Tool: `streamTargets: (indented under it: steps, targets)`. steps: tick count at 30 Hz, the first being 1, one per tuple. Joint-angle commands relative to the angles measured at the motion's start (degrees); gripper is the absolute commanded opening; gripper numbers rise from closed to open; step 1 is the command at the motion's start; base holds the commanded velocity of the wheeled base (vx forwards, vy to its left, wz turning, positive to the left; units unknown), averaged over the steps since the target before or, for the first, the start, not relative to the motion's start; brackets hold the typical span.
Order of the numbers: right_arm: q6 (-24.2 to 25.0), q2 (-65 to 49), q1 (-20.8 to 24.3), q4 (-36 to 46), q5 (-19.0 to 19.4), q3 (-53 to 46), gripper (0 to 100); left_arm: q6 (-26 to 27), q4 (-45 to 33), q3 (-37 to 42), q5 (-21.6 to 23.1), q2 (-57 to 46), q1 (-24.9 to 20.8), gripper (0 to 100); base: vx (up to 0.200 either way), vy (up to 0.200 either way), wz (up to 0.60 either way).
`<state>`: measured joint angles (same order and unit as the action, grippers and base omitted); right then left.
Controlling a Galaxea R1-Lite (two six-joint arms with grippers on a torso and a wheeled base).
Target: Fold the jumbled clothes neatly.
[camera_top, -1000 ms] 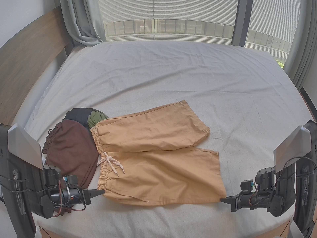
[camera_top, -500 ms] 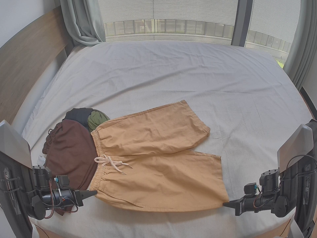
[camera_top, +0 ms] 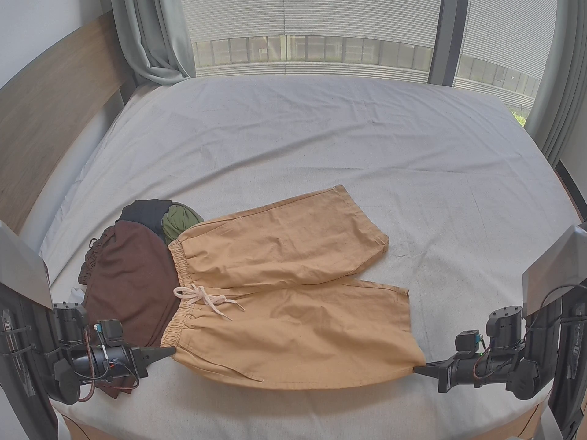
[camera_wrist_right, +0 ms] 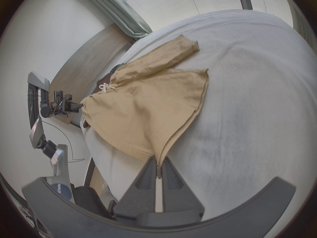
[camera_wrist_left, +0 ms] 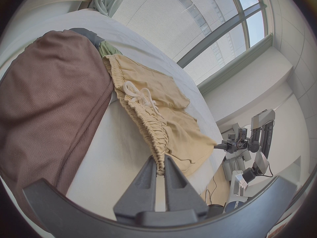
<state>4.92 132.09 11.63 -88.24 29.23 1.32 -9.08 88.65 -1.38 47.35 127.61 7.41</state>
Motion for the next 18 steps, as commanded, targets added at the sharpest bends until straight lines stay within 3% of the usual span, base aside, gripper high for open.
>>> streamTargets:
  steps: [1, 5, 11, 18]
  targets:
    - [3.16, -6.14, 0.24, -0.09, 0.21, 2.46, 0, -0.23, 0.12, -1.43, 0.55, -0.87, 0.94, 0, 0.0, 0.0, 0.0]
    - [7.91, -10.09, 0.76, -0.01, 0.21, 4.66, 0, -0.23, 0.12, -2.05, 0.64, -1.66, 0.76, 0, 0.0, 0.0, 0.0]
    - [9.31, -11.67, 0.67, -0.01, 0.21, 6.77, 0, -1.64, 0.12, -2.67, 0.64, -3.42, 0.41, 0, 0.0, 0.0, 0.0]
    - [11.42, -12.47, 0.85, -0.01, 0.12, 8.88, 0, -8.85, 0.12, -7.06, 0.73, -5.88, -1.08, 0, 0.0, 0.0, 0.0]
